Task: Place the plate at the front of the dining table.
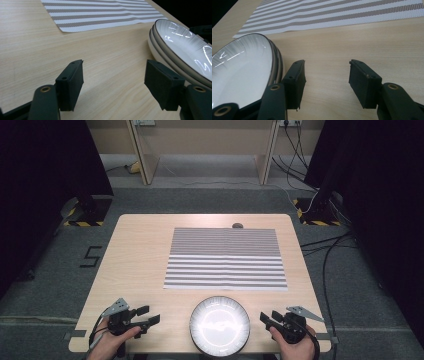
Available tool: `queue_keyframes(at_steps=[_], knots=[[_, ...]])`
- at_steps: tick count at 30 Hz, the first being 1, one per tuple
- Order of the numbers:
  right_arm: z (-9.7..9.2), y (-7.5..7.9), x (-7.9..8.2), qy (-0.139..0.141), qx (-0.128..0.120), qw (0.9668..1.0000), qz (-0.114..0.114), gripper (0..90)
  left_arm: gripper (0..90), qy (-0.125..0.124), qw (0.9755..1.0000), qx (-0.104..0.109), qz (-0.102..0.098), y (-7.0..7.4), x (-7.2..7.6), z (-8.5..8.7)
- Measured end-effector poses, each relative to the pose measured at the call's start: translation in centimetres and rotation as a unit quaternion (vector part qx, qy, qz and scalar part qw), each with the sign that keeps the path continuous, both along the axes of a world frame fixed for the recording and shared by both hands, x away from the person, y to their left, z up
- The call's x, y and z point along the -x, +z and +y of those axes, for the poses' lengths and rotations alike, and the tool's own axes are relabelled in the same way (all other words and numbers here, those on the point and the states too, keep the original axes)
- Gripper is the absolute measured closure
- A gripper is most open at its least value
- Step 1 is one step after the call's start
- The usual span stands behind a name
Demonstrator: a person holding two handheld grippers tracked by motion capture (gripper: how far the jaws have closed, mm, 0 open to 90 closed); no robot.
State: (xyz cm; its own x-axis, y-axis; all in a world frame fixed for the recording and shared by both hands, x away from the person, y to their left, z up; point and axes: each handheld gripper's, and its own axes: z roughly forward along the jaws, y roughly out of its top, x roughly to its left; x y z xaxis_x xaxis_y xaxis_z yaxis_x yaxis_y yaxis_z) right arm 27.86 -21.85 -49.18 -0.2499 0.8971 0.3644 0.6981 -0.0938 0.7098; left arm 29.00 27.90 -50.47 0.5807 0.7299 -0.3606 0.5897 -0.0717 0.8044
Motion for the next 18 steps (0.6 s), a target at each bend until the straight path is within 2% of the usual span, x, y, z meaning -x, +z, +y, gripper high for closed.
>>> queue_keyframes(at_steps=[3, 8, 10, 11, 12, 16, 17, 18], knots=[[0.3, 0.5, 0.5, 0.009, -0.004, 0.9999, 0.004, 52.1, 31.6, -0.004, 1.0000, 0.004, 0.000, 0.2, 0.0, -0.4], [0.8, 0.9, 1.1, 0.030, -0.014, 0.9992, 0.022, 58.6, 37.9, -0.028, 0.9996, 0.009, 0.005, 0.9, 0.2, -1.8], [1.0, 1.1, 1.3, 0.038, -0.018, 0.9988, 0.026, 61.2, 39.5, -0.045, 0.9989, 0.013, 0.007, 1.3, 0.2, -2.9], [1.0, 1.1, 1.3, 0.038, -0.018, 0.9988, 0.026, 61.2, 40.4, -0.045, 0.9989, 0.013, 0.007, 1.3, 0.2, -2.9], [1.4, 1.4, 1.3, 0.044, -0.023, 0.9982, 0.033, 63.9, 40.7, -0.058, 0.9982, 0.011, 0.010, 1.6, 0.2, -3.7], [2.0, 1.9, 1.4, 0.054, -0.027, 0.9974, 0.041, 67.9, 43.6, -0.074, 0.9971, 0.013, 0.016, 1.9, 0.0, -4.9], [2.4, 2.1, 1.4, 0.063, -0.025, 0.9967, 0.044, 70.1, 43.8, -0.080, 0.9965, 0.014, 0.018, 1.9, 0.0, -5.4], [2.6, 2.2, 1.4, 0.066, -0.025, 0.9964, 0.048, 71.1, 43.9, -0.091, 0.9956, 0.008, 0.023, 1.9, -0.2, -6.0]])
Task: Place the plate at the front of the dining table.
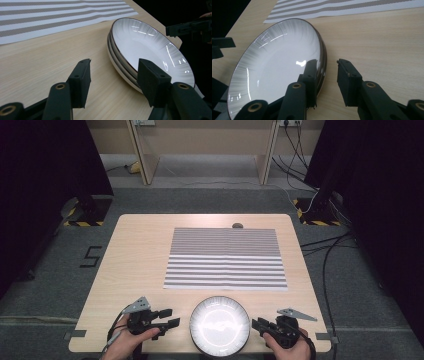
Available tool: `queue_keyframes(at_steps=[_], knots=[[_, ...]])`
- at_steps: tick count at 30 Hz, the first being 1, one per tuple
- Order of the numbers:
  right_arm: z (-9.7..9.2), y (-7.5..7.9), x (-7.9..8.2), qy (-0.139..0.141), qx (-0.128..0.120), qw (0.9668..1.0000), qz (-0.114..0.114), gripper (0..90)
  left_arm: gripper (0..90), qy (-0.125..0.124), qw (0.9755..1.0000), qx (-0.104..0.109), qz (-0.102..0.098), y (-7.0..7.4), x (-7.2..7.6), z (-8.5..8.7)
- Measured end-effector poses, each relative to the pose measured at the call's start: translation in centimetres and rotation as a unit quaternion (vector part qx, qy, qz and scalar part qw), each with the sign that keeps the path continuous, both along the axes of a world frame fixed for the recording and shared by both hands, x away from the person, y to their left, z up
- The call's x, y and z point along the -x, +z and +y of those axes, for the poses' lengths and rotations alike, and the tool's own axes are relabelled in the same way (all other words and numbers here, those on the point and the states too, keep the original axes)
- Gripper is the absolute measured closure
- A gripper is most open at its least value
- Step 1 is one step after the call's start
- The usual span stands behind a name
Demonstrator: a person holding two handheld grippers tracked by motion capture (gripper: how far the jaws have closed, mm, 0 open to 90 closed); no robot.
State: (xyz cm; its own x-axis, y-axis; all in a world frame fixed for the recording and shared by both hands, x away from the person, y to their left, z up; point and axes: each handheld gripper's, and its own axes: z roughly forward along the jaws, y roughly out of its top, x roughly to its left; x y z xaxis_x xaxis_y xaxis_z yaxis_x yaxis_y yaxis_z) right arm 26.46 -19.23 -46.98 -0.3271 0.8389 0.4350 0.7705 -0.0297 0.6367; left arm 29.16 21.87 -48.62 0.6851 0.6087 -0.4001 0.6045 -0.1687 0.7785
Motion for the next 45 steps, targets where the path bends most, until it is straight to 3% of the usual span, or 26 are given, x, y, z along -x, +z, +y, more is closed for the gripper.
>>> queue_keyframes(at_steps=[7, 15, 19, 25, 30, 38, 45], knots=[[0.6, 0.1, -0.2, 0.015, 0.008, 0.9998, 0.013, 79.3, 48.6, -0.041, 0.9988, -0.009, 0.027, -0.6, -0.2, -2.4], [1.0, -0.1, -0.4, 0.028, 0.002, 0.9990, 0.036, 84.1, 57.4, -0.042, 0.9978, -0.004, 0.050, -0.6, -0.3, -2.9], [0.9, 0.0, -0.5, 0.024, -0.006, 0.9985, 0.049, 84.8, 61.6, -0.055, 0.9957, -0.003, 0.074, -0.6, -0.3, -3.4], [0.9, -0.1, -0.6, 0.015, -0.015, 0.9982, 0.057, 85.5, 62.5, -0.052, 0.9944, -0.005, 0.092, -0.5, -0.5, -3.5], [0.6, -0.6, -0.5, -0.001, -0.044, 0.9972, 0.060, 86.2, 62.7, -0.051, 0.9935, -0.007, 0.102, -0.4, -0.8, -3.6], [1.2, -0.3, -1.0, 0.005, -0.020, 0.9986, 0.048, 86.4, 62.3, -0.051, 0.9919, -0.009, 0.116, -0.2, -1.1, -3.5], [2.0, -0.4, -1.9, 0.016, -0.013, 0.9986, 0.048, 85.8, 61.0, -0.035, 0.9918, 0.003, 0.123, 0.1, -1.7, -3.0]])
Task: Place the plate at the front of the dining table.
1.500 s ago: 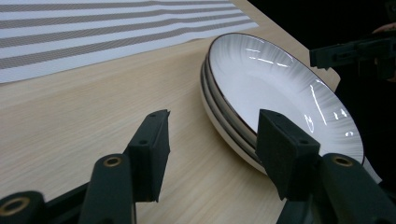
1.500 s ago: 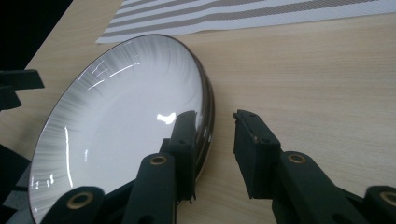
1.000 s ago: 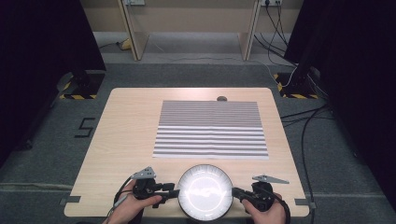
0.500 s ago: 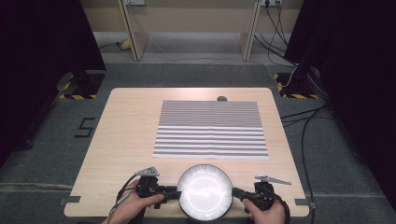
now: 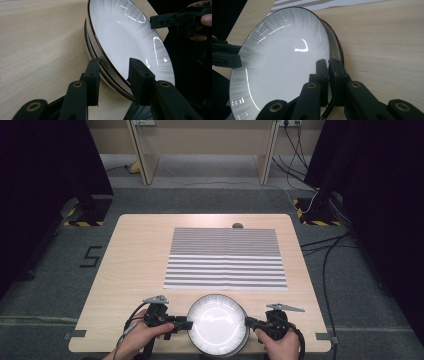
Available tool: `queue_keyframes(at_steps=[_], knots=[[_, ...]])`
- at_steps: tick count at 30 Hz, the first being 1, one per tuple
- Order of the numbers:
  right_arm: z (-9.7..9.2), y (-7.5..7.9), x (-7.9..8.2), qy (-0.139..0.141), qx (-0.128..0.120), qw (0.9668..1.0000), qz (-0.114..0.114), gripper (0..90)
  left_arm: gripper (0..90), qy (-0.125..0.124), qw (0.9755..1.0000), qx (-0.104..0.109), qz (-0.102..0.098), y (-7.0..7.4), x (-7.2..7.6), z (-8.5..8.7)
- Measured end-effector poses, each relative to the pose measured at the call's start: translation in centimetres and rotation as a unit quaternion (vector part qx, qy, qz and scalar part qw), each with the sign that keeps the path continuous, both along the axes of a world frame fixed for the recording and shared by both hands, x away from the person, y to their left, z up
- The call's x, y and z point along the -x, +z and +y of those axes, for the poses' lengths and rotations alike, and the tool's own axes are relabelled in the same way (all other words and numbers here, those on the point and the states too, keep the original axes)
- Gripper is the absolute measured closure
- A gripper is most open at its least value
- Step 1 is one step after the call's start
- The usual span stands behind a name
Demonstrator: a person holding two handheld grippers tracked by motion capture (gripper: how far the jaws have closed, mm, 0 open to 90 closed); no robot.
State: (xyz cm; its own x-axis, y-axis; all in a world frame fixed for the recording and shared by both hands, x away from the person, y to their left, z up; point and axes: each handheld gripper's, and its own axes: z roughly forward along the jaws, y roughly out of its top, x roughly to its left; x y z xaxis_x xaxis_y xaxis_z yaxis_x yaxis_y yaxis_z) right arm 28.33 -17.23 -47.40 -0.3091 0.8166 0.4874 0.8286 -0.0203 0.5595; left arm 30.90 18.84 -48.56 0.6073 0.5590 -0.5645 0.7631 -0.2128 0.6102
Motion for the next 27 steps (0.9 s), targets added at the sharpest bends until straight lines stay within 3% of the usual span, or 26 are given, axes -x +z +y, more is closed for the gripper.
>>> queue_keyframes(at_steps=[3, 5, 9, 16, 20, 23, 27], knots=[[0.6, -0.5, -0.5, 0.008, -0.002, 0.9998, 0.016, 83.2, 59.9, 0.005, 1.0000, 0.003, 0.006, -0.1, -0.2, 0.0], [1.0, -0.6, -0.6, 0.011, 0.009, 0.9999, 0.009, 82.7, 59.5, 0.004, 1.0000, 0.003, 0.007, -0.2, -0.2, -0.1], [1.1, -0.6, -0.9, 0.008, 0.004, 0.9999, 0.015, 79.1, 59.5, 0.002, 0.9998, 0.008, 0.018, -0.4, -0.4, -0.2], [1.5, -0.5, -0.8, 0.007, 0.012, 0.9998, 0.010, 74.7, 59.6, -0.003, 0.9999, 0.001, 0.017, -0.6, -0.5, -0.8], [1.4, -1.0, -0.8, -0.005, -0.006, 0.9999, -0.012, 74.1, 59.9, -0.013, 0.9998, -0.011, -0.011, -0.5, -0.5, -0.9], [1.3, -1.2, -1.0, -0.009, -0.018, 0.9996, -0.017, 75.3, 61.5, -0.012, 0.9998, -0.008, -0.014, -0.5, -0.6, -0.9], [1.3, -1.2, -1.2, -0.010, -0.012, 0.9997, -0.020, 82.0, 62.4, -0.014, 0.9998, -0.010, -0.014, -0.5, -0.7, -0.9]])
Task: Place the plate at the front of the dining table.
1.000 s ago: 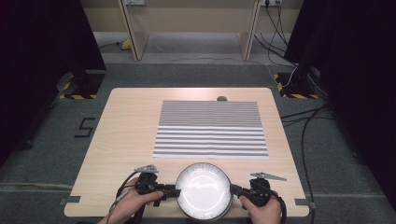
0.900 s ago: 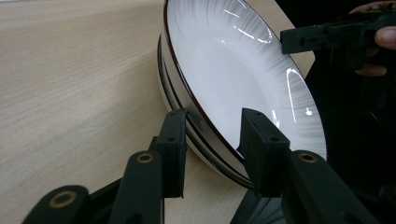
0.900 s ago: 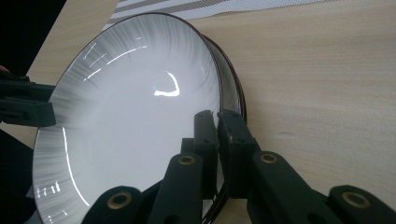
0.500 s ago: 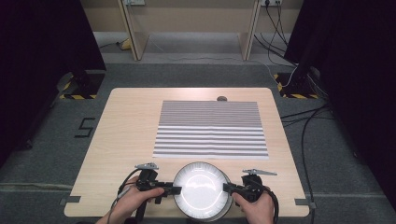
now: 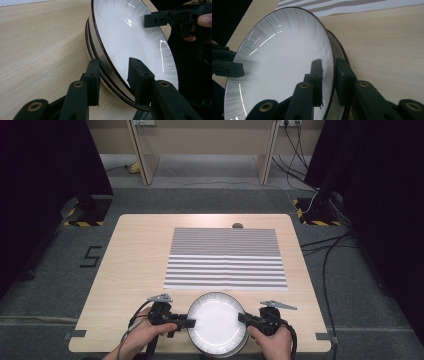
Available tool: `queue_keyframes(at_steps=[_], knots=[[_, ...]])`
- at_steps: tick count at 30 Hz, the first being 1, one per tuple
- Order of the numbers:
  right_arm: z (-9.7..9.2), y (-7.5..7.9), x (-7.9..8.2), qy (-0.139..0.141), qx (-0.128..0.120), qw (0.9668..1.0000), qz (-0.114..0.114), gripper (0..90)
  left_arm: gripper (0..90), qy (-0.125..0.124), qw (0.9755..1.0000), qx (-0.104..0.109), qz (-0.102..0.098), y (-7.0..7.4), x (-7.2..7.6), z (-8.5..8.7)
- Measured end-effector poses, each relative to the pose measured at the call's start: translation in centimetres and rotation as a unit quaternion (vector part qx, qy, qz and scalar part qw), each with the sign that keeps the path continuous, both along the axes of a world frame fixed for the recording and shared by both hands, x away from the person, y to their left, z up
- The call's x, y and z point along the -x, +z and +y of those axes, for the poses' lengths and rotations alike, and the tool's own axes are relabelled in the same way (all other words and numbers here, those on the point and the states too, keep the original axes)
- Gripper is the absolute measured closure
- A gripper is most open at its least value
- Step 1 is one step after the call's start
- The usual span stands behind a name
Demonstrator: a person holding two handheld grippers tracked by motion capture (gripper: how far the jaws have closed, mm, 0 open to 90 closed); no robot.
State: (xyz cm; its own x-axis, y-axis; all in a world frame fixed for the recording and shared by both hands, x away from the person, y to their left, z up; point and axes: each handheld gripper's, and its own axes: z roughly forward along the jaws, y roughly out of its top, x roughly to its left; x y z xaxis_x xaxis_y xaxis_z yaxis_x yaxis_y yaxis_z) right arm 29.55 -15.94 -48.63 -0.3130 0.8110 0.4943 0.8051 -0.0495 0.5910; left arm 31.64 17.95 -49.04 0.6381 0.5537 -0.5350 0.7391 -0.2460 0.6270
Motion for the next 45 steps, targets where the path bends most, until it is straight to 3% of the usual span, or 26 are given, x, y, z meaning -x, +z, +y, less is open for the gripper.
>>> queue_keyframes(at_steps=[3, 11, 21, 29, 31, 33, 39, 45], knots=[[-0.2, -0.1, -0.3, -0.004, -0.011, 0.9999, 0.008, 83.4, 63.4, 0.002, 1.0000, 0.002, 0.007, 0.0, -0.1, 0.0], [-0.1, 0.3, -0.8, -0.003, -0.022, 0.9997, -0.009, 84.7, 67.2, 0.003, 0.9999, 0.004, 0.012, 0.1, -0.7, 0.0], [-0.1, 0.8, -1.2, -0.003, -0.033, 0.9990, -0.030, 85.4, 72.7, 0.033, 0.9992, 0.016, -0.016, 0.3, -1.6, 0.3], [-0.1, 0.6, -1.2, 0.010, -0.037, 0.9991, -0.017, 80.6, 73.8, 0.033, 0.9987, 0.026, -0.028, 0.7, -1.7, 0.0], [0.0, 0.5, -1.3, 0.012, -0.034, 0.9992, -0.017, 81.2, 74.9, 0.041, 0.9986, 0.015, -0.030, 0.6, -1.9, -0.1], [-0.1, 0.7, -1.3, 0.012, -0.044, 0.9988, -0.017, 82.7, 76.4, 0.048, 0.9983, 0.023, -0.025, 0.4, -2.0, 0.0], [-0.3, 0.9, -1.4, 0.001, -0.057, 0.9979, -0.032, 84.1, 78.8, 0.057, 0.9972, 0.022, -0.044, 0.6, -2.4, -0.1], [-0.2, 1.3, -1.5, -0.002, -0.048, 0.9976, -0.050, 84.1, 80.7, 0.070, 0.9959, 0.026, -0.051, 0.8, -2.6, -0.2]])
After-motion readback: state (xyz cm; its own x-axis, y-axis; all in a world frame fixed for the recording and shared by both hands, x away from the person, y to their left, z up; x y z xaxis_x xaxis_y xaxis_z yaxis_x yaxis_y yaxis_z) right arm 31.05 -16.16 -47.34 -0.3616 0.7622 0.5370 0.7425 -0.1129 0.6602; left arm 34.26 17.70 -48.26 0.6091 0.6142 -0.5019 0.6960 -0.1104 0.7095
